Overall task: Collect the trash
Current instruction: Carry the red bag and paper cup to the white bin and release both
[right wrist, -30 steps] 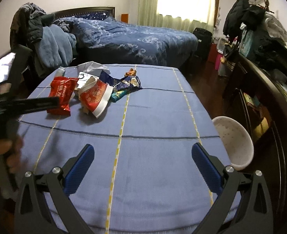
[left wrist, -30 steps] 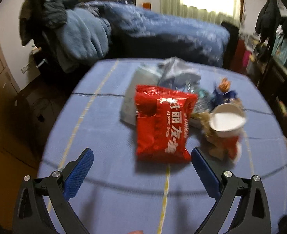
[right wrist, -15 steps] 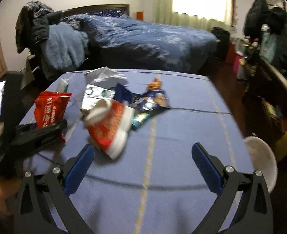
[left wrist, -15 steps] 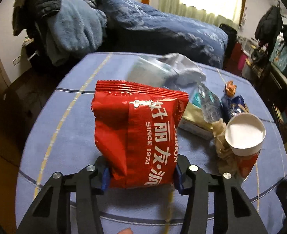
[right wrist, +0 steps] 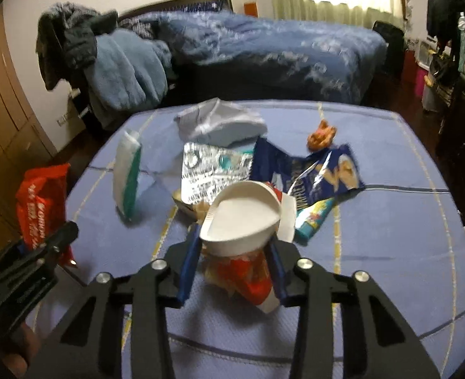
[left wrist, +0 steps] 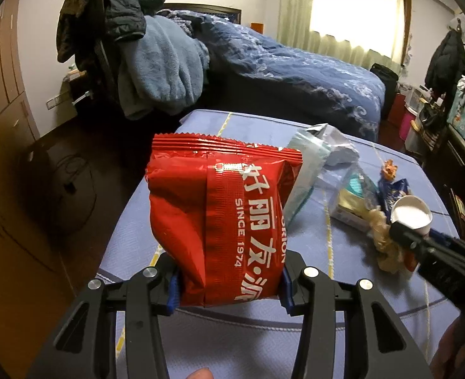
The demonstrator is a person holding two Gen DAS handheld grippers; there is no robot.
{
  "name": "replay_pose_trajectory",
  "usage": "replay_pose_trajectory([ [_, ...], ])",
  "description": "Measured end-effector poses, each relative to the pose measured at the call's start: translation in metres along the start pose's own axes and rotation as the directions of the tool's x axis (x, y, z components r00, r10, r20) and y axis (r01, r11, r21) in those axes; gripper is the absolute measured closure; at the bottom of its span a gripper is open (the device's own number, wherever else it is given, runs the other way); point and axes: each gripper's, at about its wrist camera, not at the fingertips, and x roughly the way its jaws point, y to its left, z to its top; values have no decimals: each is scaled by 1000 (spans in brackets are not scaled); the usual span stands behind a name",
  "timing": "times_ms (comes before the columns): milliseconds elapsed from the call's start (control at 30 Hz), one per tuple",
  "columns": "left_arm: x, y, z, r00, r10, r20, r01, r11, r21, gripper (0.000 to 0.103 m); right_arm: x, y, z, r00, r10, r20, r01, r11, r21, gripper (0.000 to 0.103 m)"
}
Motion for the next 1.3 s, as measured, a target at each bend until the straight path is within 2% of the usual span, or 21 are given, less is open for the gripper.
replay_pose_trajectory([
  [133, -10, -11, -2, 999, -33, 15, 33, 999, 8, 55, -22, -11, -10, 999, 38, 20, -39, 999, 22, 64],
  [300, -27, -43, -6, 996, -90, 28, 88, 995, 56, 55, -53, -30, -28, 998, 45, 46, -47, 998, 45, 64],
  [533, -50, -127, -14, 975, -219, 17, 212, 957, 197, 53, -108, -95, -53, 991, -37, 126, 20, 991, 132, 63],
  [667, -51, -189, -17, 951, -309, -25, 303, 908, 290, 52, -135, -149, -68, 982, -106, 157, 70, 973, 221, 63],
  [800, -49, -248, -20, 932, -358, -53, 352, 860, 370, 52, -155, -213, -86, 965, -208, 159, 148, 934, 324, 63],
  [933, -46, -303, -22, 901, -422, -101, 423, 804, 418, 52, -167, -263, -101, 951, -269, 150, 188, 894, 407, 63],
  [1033, -38, -344, -23, 881, -449, -148, 465, 766, 443, 52, -169, -297, -109, 948, -284, 141, 192, 869, 457, 63],
  [1067, -35, -358, -25, 870, -463, -168, 486, 751, 447, 52, -168, -305, -111, 947, -288, 139, 193, 861, 470, 63],
  [1167, -27, -391, -28, 855, -472, -214, 514, 726, 457, 52, -164, -332, -120, 945, -301, 128, 200, 842, 502, 63],
  [1300, -15, -430, -36, 844, -464, -269, 535, 697, 477, 50, -150, -367, -131, 951, -290, 102, 191, 817, 544, 63],
])
